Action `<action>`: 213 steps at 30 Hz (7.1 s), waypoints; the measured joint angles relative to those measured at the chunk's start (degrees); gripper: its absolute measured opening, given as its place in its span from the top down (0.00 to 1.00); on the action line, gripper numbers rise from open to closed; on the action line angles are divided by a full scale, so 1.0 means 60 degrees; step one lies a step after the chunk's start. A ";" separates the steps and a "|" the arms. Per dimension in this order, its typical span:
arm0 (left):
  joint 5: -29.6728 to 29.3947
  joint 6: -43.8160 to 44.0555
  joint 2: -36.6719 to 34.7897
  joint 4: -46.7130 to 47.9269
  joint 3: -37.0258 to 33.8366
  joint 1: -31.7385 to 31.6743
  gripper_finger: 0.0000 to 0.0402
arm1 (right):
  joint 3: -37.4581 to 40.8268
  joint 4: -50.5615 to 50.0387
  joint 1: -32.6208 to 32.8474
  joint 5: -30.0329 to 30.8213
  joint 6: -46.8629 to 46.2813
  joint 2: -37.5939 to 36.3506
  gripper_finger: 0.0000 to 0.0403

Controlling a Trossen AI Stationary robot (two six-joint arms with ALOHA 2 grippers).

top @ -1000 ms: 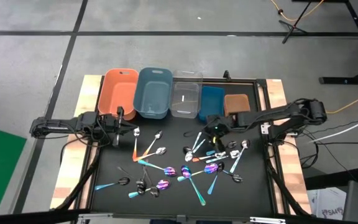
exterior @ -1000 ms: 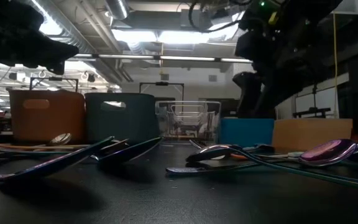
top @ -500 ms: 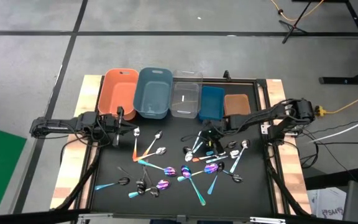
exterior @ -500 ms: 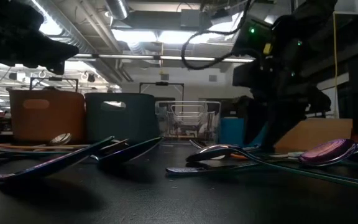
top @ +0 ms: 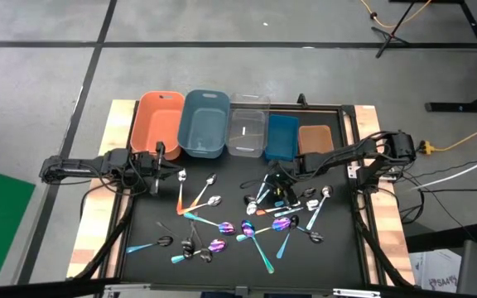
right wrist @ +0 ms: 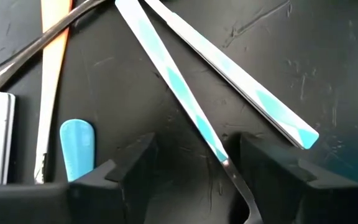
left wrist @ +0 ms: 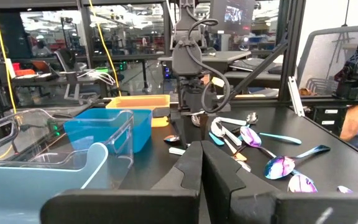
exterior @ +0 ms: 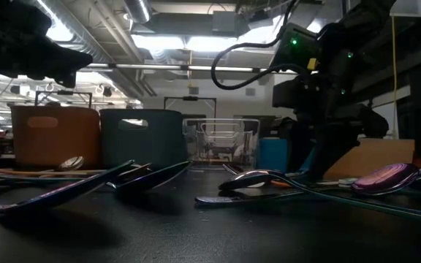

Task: Sort silverware by color (type)
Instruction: Put the white and blue spoon into the right orange bin, then put the orange spoon into the left orange bin

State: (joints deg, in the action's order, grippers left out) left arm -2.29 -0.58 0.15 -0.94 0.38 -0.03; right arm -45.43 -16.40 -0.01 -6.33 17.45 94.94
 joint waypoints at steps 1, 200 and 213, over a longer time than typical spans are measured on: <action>0.0001 0.0000 -0.0001 0.0000 0.0000 0.0001 1.00 | 0.0002 -0.0004 0.0000 0.0000 -0.0002 0.0000 0.46; -0.0907 0.2574 0.0002 -0.0585 0.0004 0.0001 0.94 | 0.4466 -0.1115 -0.3697 0.5257 -0.7934 -0.7399 0.82; -0.1530 0.2615 0.0000 -0.0671 0.0004 0.0003 0.69 | 0.4466 -0.1118 -0.3697 0.5253 -0.7934 -0.7399 0.82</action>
State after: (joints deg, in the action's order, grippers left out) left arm -11.47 15.11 0.15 -4.96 0.40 -0.01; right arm -18.63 -23.11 -22.20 25.19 -30.15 50.54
